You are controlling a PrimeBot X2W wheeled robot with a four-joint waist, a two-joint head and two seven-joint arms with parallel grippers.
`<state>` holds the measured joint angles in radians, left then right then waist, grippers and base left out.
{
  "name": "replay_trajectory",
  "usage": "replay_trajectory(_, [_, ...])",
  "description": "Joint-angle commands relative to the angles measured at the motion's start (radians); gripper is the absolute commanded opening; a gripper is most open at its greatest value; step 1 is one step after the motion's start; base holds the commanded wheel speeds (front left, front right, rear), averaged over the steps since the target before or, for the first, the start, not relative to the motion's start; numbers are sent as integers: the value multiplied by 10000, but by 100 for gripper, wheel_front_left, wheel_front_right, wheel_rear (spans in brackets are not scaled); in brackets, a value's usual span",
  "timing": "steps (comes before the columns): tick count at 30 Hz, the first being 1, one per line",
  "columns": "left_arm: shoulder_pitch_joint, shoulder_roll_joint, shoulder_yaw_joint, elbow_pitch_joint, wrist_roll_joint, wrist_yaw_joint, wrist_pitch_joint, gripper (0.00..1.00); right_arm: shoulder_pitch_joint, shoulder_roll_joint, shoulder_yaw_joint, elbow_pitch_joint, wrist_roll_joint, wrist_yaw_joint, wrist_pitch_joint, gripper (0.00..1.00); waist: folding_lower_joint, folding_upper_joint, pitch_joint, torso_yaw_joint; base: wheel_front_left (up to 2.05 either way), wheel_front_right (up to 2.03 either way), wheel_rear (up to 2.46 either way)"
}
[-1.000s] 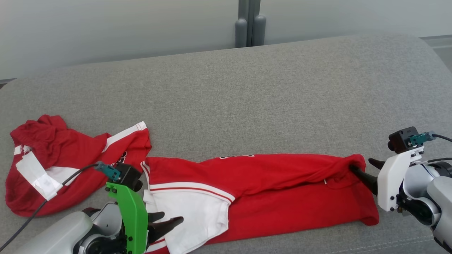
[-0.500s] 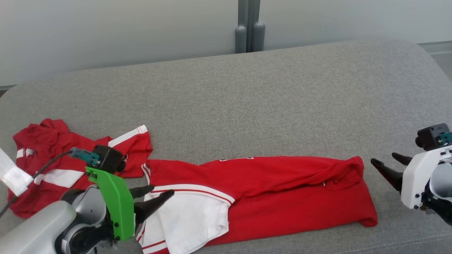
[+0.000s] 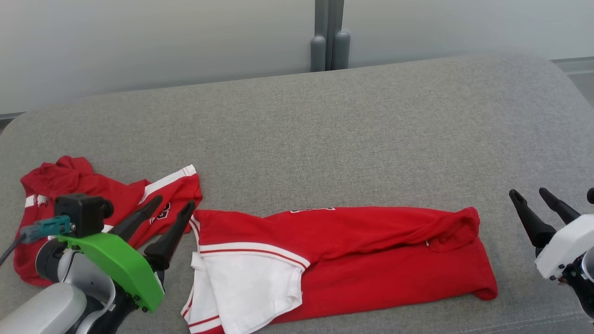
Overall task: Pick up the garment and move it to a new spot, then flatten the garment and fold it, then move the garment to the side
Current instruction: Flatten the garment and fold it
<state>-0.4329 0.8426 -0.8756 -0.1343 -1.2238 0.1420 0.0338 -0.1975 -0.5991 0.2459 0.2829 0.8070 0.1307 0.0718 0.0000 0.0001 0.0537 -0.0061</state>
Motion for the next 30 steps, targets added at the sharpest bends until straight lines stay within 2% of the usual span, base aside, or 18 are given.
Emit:
replay_trajectory(1, [271, -46, 131, -108, 301, 276, -456, 100, 316, 203, -355, -123, -222, 1, -245, 100, 0, -1, -19, 61, 0, 0, 0])
replay_trajectory(7, [1055, -289, 687, -355, 770, 1322, -2271, 100, 1217, 1302, -1687, -1039, -1269, 1, -1018, 100, 0, -1, 39, 78, 0, 0, 0])
replay_trajectory(9, [1327, -441, 936, -367, 770, 1534, -2641, 100, 1425, 1702, -1974, -1375, -1592, 1, -1198, 100, 0, -1, 68, 66, 0, 0, 0])
replay_trajectory(13, [1845, -842, 1578, -317, 1171, 1869, -2961, 100, 1732, 2332, -2424, -1801, -2046, 1, -1414, 100, 0, -1, 128, 70, 0, 0, 0])
replay_trajectory(17, [2328, -1424, 2335, -196, 2157, 2132, -3004, 100, 2035, 2875, -2769, -1962, -2364, 2, -1663, 100, 0, -1, 163, 152, 0, 0, 0])
replay_trajectory(18, [2328, -1424, 2335, -196, 2157, 2132, -3004, 100, 2035, 2875, -2769, -1962, -2364, 2, -1663, 100, 0, -1, 163, 152, 0, 0, 0])
replay_trajectory(20, [2832, -2055, 2927, -123, 2870, 2049, -2992, 100, 2231, 3221, -3062, -2042, -2467, 1, -1879, 100, 0, -1, 158, 233, 0, 0, 0])
replay_trajectory(22, [2938, -2247, 3136, -87, 3113, 1965, -2993, 100, 2318, 3310, -3132, -2066, -2500, 2, -1947, 100, 0, -1, 143, 264, 0, 0, 0])
replay_trajectory(27, [3687, -3415, 4412, 106, 4724, 1466, -2994, 100, 2596, 3663, -3137, -2172, -2845, 1, -2171, 100, 0, -1, 39, 315, 0, 0, 0])
replay_trajectory(30, [4078, -4032, 5008, 343, 5270, 970, -2996, 100, 2613, 3780, -3111, -2058, -3006, 1, -2165, 100, 0, -1, 6, 284, 0, 0, 0])
